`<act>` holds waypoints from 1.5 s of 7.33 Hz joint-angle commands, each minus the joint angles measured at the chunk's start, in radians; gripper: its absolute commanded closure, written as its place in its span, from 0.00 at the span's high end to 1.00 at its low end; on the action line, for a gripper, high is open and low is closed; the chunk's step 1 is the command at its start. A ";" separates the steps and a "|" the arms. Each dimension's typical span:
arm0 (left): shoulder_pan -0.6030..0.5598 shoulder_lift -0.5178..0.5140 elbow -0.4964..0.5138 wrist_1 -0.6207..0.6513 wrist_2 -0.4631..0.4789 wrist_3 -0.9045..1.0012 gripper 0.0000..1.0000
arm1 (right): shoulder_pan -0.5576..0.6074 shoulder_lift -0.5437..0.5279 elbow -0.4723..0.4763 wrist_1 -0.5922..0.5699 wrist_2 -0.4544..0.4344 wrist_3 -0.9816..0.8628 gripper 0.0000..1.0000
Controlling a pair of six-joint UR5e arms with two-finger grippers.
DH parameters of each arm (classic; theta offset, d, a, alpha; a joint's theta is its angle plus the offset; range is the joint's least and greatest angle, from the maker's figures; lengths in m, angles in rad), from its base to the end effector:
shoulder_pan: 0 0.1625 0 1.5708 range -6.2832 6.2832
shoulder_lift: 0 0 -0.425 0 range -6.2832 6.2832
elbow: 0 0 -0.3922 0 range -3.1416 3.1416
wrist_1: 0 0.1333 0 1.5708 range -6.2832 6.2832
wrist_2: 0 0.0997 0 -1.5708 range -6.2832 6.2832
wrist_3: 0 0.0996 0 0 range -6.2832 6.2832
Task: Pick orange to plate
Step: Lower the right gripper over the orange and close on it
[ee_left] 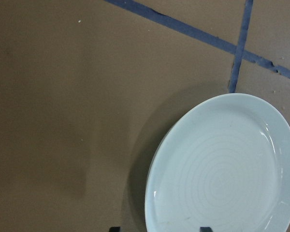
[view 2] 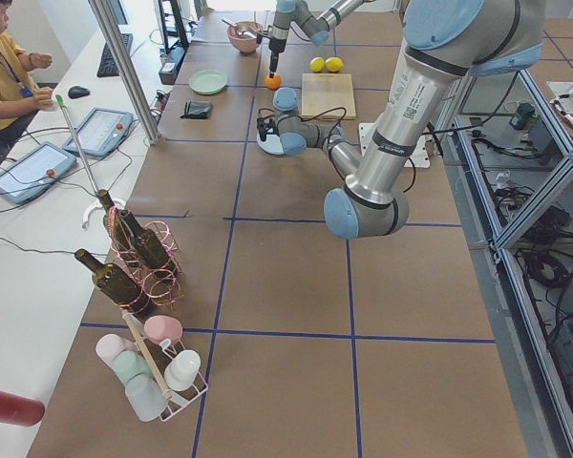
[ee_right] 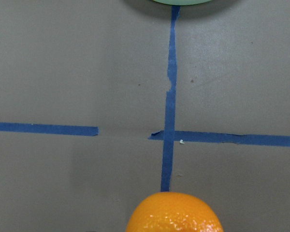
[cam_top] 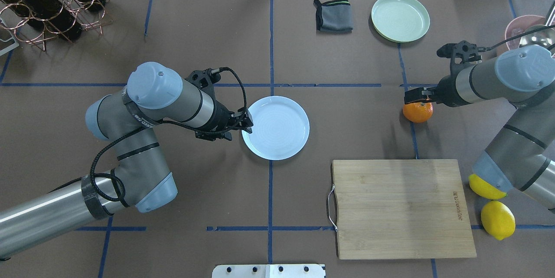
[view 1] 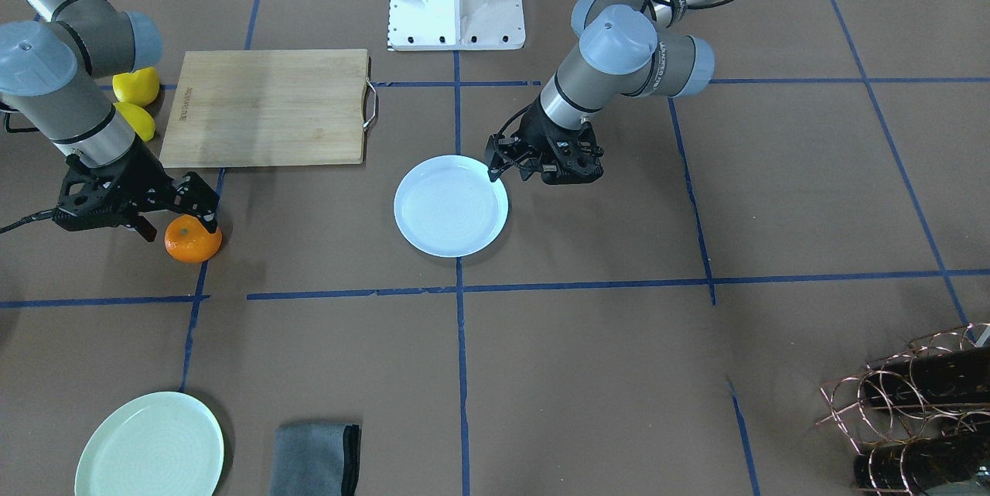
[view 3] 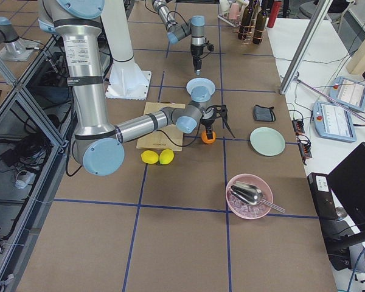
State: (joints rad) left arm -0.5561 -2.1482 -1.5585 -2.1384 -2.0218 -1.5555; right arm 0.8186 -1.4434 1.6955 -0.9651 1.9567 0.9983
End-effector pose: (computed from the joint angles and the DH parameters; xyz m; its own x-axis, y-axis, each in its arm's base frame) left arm 0.5358 -0.4388 0.2563 0.3624 -0.2090 -0.9083 0.1343 0.9761 -0.1710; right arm -0.3187 -0.4808 0.4712 0.6368 -0.0541 0.7692 -0.1630 0.9656 0.2028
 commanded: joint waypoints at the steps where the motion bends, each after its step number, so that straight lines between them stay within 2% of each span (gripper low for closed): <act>1: 0.001 0.007 0.000 0.000 0.000 0.000 0.64 | -0.019 -0.003 -0.010 -0.001 -0.015 0.000 1.00; 9: -0.001 0.008 -0.008 0.000 0.002 0.000 0.65 | -0.045 0.023 -0.060 -0.007 -0.045 -0.009 1.00; 10: -0.001 0.008 -0.008 0.000 0.002 0.000 0.65 | -0.047 0.024 -0.072 -0.001 -0.047 -0.009 0.91; 11: -0.001 0.008 -0.009 0.000 0.002 0.000 0.65 | -0.047 0.026 -0.070 -0.001 -0.045 -0.009 0.53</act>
State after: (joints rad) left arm -0.5566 -2.1399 -1.5667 -2.1384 -2.0203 -1.5554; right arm 0.7726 -1.4201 1.6290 -0.9683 1.9108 0.9897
